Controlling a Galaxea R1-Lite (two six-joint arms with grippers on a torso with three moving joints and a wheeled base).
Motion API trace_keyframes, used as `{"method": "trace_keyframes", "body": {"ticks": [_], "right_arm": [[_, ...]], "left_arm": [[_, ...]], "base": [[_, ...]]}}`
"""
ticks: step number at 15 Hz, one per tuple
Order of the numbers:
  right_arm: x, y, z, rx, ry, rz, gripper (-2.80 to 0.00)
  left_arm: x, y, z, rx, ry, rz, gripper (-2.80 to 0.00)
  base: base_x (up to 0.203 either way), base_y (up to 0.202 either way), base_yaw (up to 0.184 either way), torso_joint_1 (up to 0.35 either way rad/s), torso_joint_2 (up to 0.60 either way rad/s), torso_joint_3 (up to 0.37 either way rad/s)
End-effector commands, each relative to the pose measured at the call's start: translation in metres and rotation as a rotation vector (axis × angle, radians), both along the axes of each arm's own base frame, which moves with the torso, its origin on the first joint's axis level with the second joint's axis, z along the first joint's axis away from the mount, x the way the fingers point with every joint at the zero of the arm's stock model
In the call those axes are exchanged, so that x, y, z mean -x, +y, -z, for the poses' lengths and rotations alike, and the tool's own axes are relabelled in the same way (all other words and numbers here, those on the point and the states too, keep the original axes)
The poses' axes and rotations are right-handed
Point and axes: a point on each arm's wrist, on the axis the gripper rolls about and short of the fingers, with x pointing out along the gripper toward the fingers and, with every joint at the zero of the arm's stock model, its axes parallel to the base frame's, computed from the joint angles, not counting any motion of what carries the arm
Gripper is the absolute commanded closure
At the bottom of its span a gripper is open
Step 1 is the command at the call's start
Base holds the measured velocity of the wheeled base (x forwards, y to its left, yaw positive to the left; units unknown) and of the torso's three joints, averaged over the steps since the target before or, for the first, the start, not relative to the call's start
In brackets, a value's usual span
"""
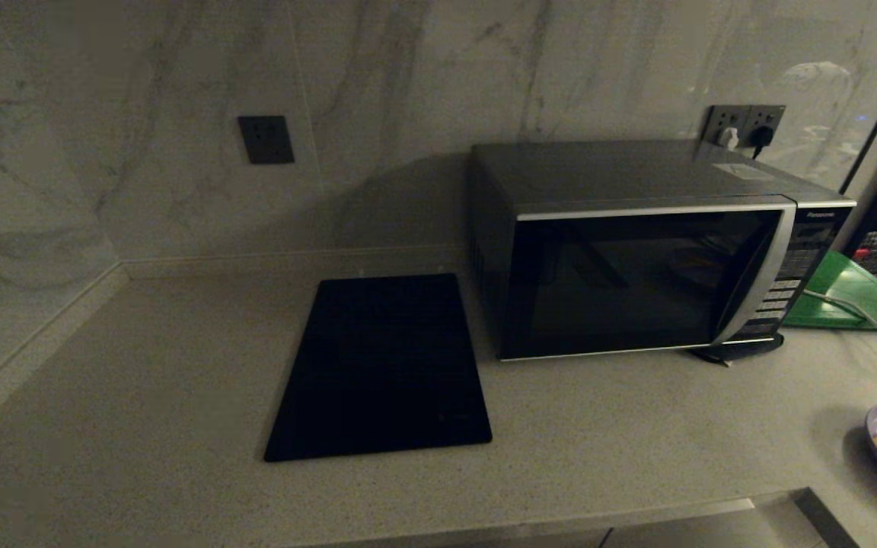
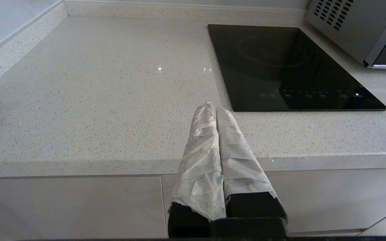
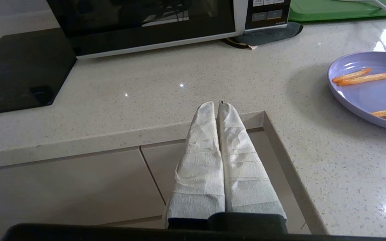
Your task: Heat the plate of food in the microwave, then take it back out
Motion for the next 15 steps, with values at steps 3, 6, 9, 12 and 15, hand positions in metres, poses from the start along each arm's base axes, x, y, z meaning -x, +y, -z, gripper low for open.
{"method": "trace_keyframes", "body": {"ticks": [3, 6, 9, 12, 15], "right_arm": [[-0.0002, 0.0000, 0.0004, -0.001, 0.003, 0.001, 0.00], [-0.0002, 0.0000, 0.0004, -0.003, 0.003, 0.000, 0.00], [-0.0003, 0.0000, 0.0004, -0.001, 0.004, 0.001, 0.00], [-0.0003, 0.0000, 0.0004, -0.003, 0.003, 0.001, 0.00], [-0.0002, 0.0000, 0.0004, -0.003, 0.003, 0.000, 0.00]], "left_arm": [[0.0000, 0.0000, 0.0000, 0.001, -0.001, -0.001, 0.00], [0.0000, 0.0000, 0.0000, 0.001, -0.001, -0.001, 0.00], [0.0000, 0.0000, 0.0000, 0.001, -0.001, -0.001, 0.00], [0.0000, 0.0000, 0.0000, 0.001, -0.001, -0.001, 0.00], [0.0000, 0.0000, 0.0000, 0.001, -0.001, -0.001, 0.00]], "base": [[0.000, 0.000, 0.000, 0.000, 0.00, 0.000], [0.000, 0.000, 0.000, 0.000, 0.00, 0.000], [0.000, 0.000, 0.000, 0.000, 0.00, 0.000], [0.000, 0.000, 0.000, 0.000, 0.00, 0.000], [0.000, 0.000, 0.000, 0.000, 0.00, 0.000]]}}
